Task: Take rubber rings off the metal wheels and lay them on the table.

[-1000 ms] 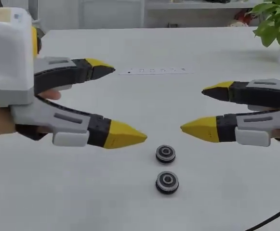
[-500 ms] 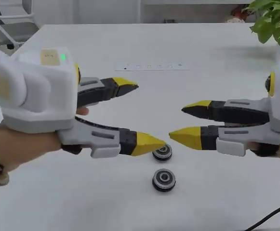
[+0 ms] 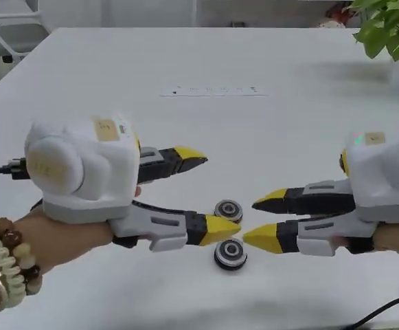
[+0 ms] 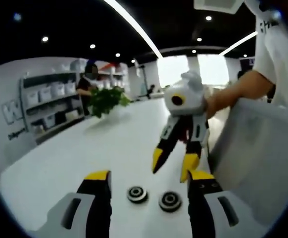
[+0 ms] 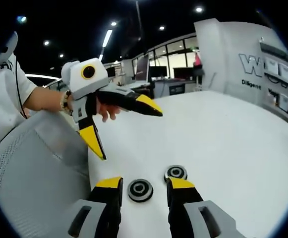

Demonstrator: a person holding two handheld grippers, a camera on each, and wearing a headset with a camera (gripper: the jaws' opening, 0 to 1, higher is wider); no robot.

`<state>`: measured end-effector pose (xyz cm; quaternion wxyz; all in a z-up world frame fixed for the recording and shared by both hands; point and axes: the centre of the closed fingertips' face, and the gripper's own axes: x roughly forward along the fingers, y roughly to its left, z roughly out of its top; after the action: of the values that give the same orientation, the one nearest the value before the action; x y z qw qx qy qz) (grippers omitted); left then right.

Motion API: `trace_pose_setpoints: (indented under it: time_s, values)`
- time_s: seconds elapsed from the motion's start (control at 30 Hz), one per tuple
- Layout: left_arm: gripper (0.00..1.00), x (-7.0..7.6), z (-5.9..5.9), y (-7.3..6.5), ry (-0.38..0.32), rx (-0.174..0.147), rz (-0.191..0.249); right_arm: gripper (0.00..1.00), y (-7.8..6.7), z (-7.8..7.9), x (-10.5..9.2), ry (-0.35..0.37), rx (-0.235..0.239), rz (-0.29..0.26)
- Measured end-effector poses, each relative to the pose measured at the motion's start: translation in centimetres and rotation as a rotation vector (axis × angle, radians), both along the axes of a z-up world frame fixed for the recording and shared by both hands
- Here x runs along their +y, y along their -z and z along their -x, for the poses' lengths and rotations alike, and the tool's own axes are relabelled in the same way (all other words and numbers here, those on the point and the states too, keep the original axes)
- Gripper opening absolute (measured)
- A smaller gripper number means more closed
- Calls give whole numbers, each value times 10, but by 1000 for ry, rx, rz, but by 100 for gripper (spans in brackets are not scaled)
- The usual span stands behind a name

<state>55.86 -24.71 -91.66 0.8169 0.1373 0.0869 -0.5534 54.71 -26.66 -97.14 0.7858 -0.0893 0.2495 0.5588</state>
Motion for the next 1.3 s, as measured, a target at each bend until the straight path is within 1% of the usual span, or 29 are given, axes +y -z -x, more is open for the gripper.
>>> trace_pose_setpoints:
  time_s: [0.03, 0.1, 0.13, 0.23, 0.37, 0.5, 0.57, 0.67, 0.73, 0.8, 0.87, 0.97, 1.03, 1.1, 1.13, 1.23, 1.3]
  values:
    - [62, -1, 1, 2, 4, 12, 2, 33, 3, 1, -1, 2, 12, 8]
    - [60, -3, 1, 6, 0, 26, -2, 33, 8, 3, -1, -15, 7, 34]
    - [60, -4, 1, 9, 0, 25, -12, 33, 12, 3, -2, -21, 6, 52]
    - [61, -6, 0, 13, 2, 18, -25, 33, 15, 4, -2, -30, 8, 65]
    - [57, -8, -1, 21, 16, 35, -38, 32, 20, 3, -3, -27, 21, 71]
    - [55, -11, -2, 29, 29, 18, -69, 32, 26, 6, -3, -28, 42, 79]
    - [54, -13, -3, 31, 40, 22, -73, 32, 29, 9, -1, -40, 41, 97]
    - [50, -16, -3, 35, 54, 18, -79, 31, 32, 11, 0, -48, 37, 105]
    - [50, -16, -2, 41, 57, 28, -88, 31, 35, 12, 1, -48, 46, 104]
    - [50, -14, 1, 50, 63, 44, -107, 30, 39, 13, 2, -54, 52, 114]
    - [47, -13, 4, 55, 64, 60, -111, 29, 41, 13, 2, -50, 55, 119]
    - [43, -11, 6, 62, 58, 81, -111, 28, 41, 9, 2, -17, 58, 109]
    - [41, -11, 7, 67, 58, 91, -121, 27, 43, 9, 1, -12, 65, 115]
    - [40, -11, 8, 70, 61, 95, -126, 27, 49, 14, 1, -25, 86, 126]
    - [38, -11, 9, 71, 60, 101, -124, 27, 51, 16, 2, -34, 87, 134]
    - [34, -12, 11, 74, 61, 123, -125, 27, 52, 19, 5, -57, 75, 148]
    - [31, -13, 11, 75, 59, 124, -125, 28, 53, 20, 5, -64, 71, 157]
